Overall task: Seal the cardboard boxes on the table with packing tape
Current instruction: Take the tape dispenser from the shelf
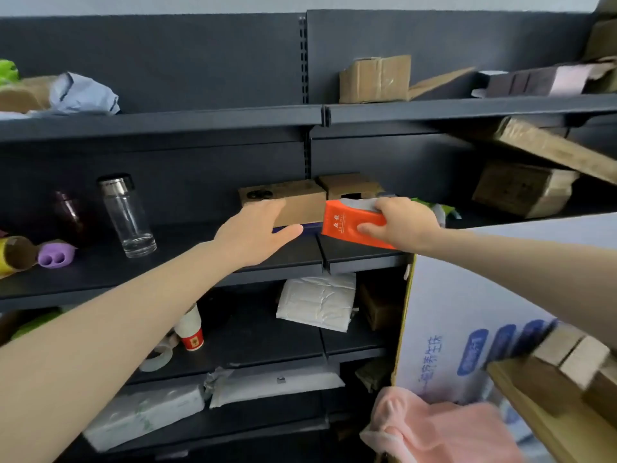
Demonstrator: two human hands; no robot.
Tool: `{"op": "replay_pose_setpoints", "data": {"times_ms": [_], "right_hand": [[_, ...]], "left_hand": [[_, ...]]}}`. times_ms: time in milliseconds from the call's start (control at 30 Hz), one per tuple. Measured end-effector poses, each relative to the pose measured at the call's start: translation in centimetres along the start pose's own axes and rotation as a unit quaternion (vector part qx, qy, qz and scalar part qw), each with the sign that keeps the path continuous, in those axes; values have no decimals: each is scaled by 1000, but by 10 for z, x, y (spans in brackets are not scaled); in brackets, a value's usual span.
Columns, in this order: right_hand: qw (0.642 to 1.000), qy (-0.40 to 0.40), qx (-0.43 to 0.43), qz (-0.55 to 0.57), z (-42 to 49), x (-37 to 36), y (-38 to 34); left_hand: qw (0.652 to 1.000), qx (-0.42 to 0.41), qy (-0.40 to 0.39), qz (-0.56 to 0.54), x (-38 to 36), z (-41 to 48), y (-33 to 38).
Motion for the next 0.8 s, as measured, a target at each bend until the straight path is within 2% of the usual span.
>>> {"op": "replay_pose_setpoints", "data": {"times_ms": [300, 467, 800], "right_hand": [[994, 19, -75, -70, -77, 77, 74], [987, 21, -141, -72, -123, 119, 110], [957, 70, -256, -117, -245, 204, 158]], "left_hand": [[994, -105, -3, -22, -17, 10, 92], [984, -167, -8, -63, -23, 22, 150], [947, -284, -52, -140, -45, 3, 275]]}}
Point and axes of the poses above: each hand's wrist, its own z-axis towards the middle knuckle, its own x-axis out of the back of the hand, y = z × x, the point moved 6 cm from there along z, towards the middle knuckle, and after that the axes turned 7 degrees about y, right-handed, at the moved point
